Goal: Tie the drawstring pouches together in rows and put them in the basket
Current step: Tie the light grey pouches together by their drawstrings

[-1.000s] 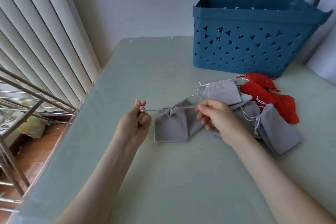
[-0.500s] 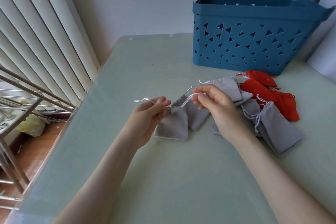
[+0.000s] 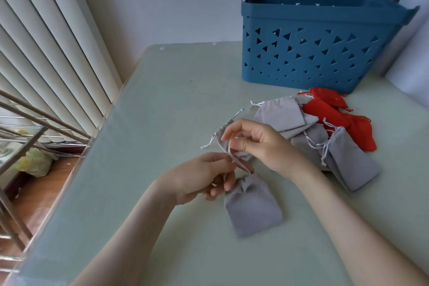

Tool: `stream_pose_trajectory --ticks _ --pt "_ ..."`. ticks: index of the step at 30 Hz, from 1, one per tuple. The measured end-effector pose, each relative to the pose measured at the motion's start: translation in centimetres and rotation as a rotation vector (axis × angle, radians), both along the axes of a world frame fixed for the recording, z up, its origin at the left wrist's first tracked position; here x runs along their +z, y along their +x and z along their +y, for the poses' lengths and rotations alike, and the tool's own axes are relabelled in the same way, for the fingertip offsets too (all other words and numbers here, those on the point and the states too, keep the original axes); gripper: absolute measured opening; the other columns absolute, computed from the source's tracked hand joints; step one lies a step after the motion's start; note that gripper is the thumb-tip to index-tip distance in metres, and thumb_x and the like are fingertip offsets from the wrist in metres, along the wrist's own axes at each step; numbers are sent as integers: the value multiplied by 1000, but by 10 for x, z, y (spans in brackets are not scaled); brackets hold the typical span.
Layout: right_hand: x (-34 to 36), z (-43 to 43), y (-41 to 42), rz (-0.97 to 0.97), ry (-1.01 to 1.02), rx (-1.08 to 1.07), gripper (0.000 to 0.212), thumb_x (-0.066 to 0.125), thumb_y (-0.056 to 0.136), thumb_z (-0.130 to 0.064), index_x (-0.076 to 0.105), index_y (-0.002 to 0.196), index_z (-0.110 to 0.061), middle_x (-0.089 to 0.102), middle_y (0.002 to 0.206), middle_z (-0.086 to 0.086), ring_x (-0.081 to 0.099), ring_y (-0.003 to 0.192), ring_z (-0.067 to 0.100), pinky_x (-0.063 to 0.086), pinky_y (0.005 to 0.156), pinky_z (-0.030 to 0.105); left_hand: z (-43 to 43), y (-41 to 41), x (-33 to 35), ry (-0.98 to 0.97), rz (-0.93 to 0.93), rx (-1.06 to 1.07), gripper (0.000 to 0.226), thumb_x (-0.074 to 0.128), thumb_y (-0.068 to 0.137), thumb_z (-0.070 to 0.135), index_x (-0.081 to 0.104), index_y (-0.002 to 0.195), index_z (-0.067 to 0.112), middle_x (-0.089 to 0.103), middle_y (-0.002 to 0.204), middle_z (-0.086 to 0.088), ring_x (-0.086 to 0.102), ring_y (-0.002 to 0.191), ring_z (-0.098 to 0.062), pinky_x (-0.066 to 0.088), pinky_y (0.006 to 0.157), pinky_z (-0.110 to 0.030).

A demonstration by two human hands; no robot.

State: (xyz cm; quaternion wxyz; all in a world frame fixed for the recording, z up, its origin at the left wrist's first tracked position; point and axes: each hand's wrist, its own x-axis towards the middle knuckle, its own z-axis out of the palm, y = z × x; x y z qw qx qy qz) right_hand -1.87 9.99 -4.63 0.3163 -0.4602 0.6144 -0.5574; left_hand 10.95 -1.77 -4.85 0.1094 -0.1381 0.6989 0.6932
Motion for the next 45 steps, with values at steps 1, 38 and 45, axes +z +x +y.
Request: stream_pose_trajectory --ticks 1,38,45 --pt "-1 -1 1 3 1 -12 14 58 91 -9 64 92 -22 66 78 -9 60 77 12 47 76 20 0 0 0 -15 4 -28 20 50 89 21 70 90 21 49 59 -1 34 44 -11 26 38 -18" --pt "-15 -3 1 -216 92 -194 25 55 91 2 59 111 -11 62 69 -2 55 73 10 41 73 18 -17 -4 -7 -177 338 359 19 58 92 11 72 82 19 65 75 7 43 63 -9 34 56 -18" --pt "-12 -3 1 -334 57 -186 18 55 91 0 61 104 -12 63 68 -1 56 67 11 41 65 19 -13 -9 -27 -1015 695 554 22 63 85 12 52 90 31 55 79 27 45 67 2 36 61 -9"
